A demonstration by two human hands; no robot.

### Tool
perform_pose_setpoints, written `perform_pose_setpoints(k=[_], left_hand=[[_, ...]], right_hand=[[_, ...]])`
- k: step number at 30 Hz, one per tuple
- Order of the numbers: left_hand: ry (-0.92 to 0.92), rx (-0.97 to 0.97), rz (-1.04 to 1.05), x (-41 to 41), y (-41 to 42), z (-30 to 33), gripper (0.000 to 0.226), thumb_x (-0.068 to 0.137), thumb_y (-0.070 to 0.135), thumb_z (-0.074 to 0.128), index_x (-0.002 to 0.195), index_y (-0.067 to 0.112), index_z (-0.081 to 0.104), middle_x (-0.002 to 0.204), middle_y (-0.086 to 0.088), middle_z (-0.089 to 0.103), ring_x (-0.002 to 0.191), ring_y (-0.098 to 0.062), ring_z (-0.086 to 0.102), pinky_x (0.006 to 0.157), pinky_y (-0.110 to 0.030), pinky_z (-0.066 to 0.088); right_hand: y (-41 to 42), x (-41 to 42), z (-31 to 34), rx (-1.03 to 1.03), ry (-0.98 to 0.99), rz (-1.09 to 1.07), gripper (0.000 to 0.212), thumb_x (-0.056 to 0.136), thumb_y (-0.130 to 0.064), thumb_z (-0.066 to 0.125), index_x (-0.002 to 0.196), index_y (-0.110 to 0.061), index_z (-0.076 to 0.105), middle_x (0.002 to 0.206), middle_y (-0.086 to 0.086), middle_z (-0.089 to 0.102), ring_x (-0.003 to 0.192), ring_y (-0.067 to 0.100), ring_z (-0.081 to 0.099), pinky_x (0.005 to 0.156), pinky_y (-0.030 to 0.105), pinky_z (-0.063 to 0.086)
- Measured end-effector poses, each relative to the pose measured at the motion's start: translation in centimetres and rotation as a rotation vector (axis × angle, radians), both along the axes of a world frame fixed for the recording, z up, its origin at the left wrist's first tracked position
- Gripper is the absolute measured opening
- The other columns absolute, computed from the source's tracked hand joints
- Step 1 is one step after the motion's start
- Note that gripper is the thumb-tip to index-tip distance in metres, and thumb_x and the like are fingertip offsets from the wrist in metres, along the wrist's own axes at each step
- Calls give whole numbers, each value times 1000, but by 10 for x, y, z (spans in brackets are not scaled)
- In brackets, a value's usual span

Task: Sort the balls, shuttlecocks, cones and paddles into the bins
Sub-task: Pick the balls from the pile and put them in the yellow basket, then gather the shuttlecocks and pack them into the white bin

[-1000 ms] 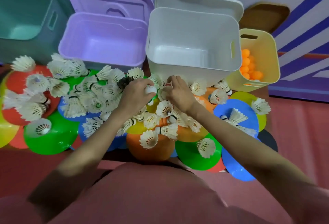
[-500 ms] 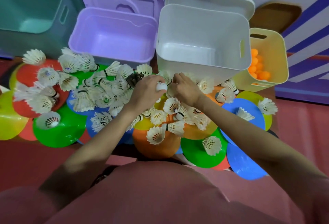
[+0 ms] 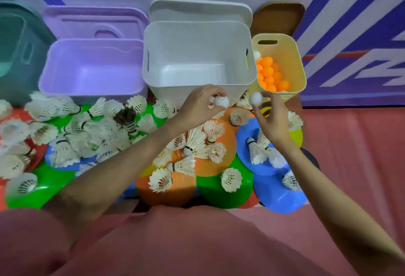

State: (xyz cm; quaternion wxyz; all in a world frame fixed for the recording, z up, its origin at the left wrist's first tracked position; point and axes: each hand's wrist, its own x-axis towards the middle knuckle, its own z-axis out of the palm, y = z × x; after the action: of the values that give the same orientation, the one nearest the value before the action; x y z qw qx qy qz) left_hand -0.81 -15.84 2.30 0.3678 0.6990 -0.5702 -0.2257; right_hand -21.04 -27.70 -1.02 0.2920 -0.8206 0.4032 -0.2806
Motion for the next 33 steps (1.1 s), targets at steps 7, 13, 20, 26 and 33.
perform_pose_setpoints(k=[7, 13, 20, 26, 33], left_hand=[[3, -71, -14, -52, -138, 15, 30, 73, 9, 72, 102, 6, 69, 105, -6, 69, 97, -20, 62, 82, -33, 52], [-42, 26, 31, -64, -198, 2, 43, 77, 13, 73, 119, 7, 63, 118, -8, 66, 106, -21, 61, 89, -29, 48], [-161, -40, -53, -70, -143, -18, 28, 86, 8, 59, 113, 8, 64, 110, -9, 64, 99, -19, 60, 82, -26, 47], [-187, -18, -112, -79, -65, -24, 27, 86, 6, 56, 112, 8, 64, 111, -6, 64, 104, -19, 59, 88, -28, 46], [-103, 138, 28, -76, 33, -42, 26, 89, 9, 61, 114, 14, 64, 112, -1, 64, 94, -9, 55, 83, -20, 46]], right_hand=[[-93, -18, 20, -63, 49, -195, 39, 88, -25, 61, 121, -6, 52, 117, 10, 58, 80, 17, 62, 67, 28, 44], [-118, -19, 22, -38, 166, -180, 41, 91, -26, 59, 125, -6, 49, 123, 12, 54, 89, 20, 62, 70, 27, 43], [-77, -49, -3, -46, 178, 15, 30, 90, -18, 59, 116, -4, 54, 114, 13, 57, 86, 26, 61, 69, 35, 47], [-6, -65, -20, 99, 216, 151, 30, 90, -16, 60, 116, -5, 55, 111, 12, 57, 90, 25, 59, 74, 41, 48], [74, -67, -29, 232, 257, 363, 27, 87, -21, 65, 109, -7, 59, 100, 7, 59, 86, 22, 60, 74, 41, 50]])
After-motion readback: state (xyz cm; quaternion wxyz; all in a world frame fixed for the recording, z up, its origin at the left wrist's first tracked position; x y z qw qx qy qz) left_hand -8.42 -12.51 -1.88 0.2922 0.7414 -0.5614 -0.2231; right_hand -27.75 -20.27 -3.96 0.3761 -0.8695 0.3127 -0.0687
